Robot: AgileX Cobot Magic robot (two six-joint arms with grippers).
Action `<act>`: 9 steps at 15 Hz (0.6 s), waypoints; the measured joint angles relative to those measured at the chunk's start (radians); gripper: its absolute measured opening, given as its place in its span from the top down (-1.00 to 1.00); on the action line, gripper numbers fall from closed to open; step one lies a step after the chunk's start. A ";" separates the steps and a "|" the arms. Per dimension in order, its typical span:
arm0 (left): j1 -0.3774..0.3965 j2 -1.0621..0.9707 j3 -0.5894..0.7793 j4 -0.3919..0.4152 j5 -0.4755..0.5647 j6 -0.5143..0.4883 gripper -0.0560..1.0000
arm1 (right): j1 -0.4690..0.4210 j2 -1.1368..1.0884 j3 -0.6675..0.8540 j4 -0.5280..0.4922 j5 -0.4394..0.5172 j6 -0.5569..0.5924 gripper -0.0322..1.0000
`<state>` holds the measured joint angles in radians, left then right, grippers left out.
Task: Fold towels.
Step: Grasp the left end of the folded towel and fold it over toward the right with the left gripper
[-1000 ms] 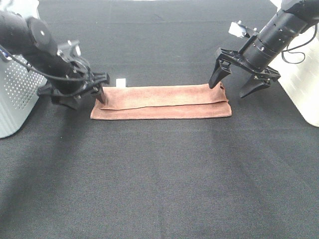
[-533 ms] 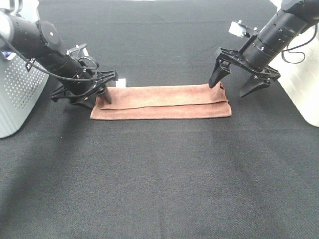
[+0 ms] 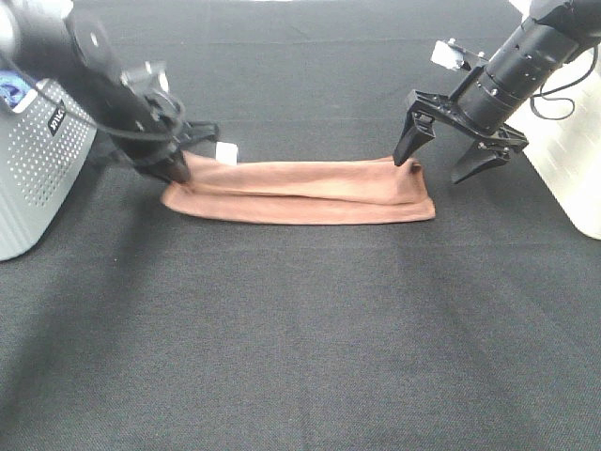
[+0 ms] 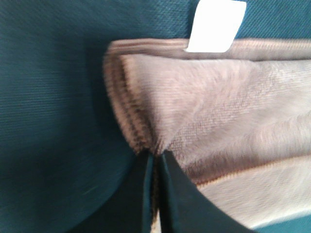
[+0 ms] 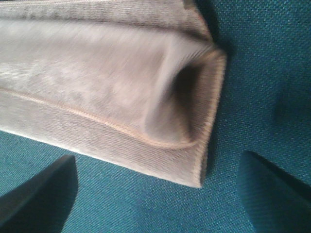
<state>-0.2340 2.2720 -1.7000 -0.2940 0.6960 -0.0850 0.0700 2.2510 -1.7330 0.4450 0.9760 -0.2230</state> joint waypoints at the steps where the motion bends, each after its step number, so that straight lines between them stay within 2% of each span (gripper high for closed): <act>1: 0.000 -0.021 -0.014 0.072 0.032 -0.031 0.86 | 0.000 0.000 0.000 0.000 0.000 0.000 -0.69; 4: 0.000 -0.095 -0.081 0.257 0.167 -0.104 0.86 | 0.000 0.000 0.000 0.000 0.000 0.000 -0.69; 7: -0.011 -0.104 -0.199 0.274 0.333 -0.116 0.86 | 0.000 0.000 0.000 0.000 0.000 0.000 -0.69; 9: -0.043 -0.104 -0.249 0.198 0.368 -0.116 0.86 | 0.000 0.000 0.000 0.000 0.000 0.000 -0.69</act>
<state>-0.2770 2.1680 -1.9490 -0.0960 1.0640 -0.2010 0.0700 2.2510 -1.7330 0.4450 0.9760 -0.2230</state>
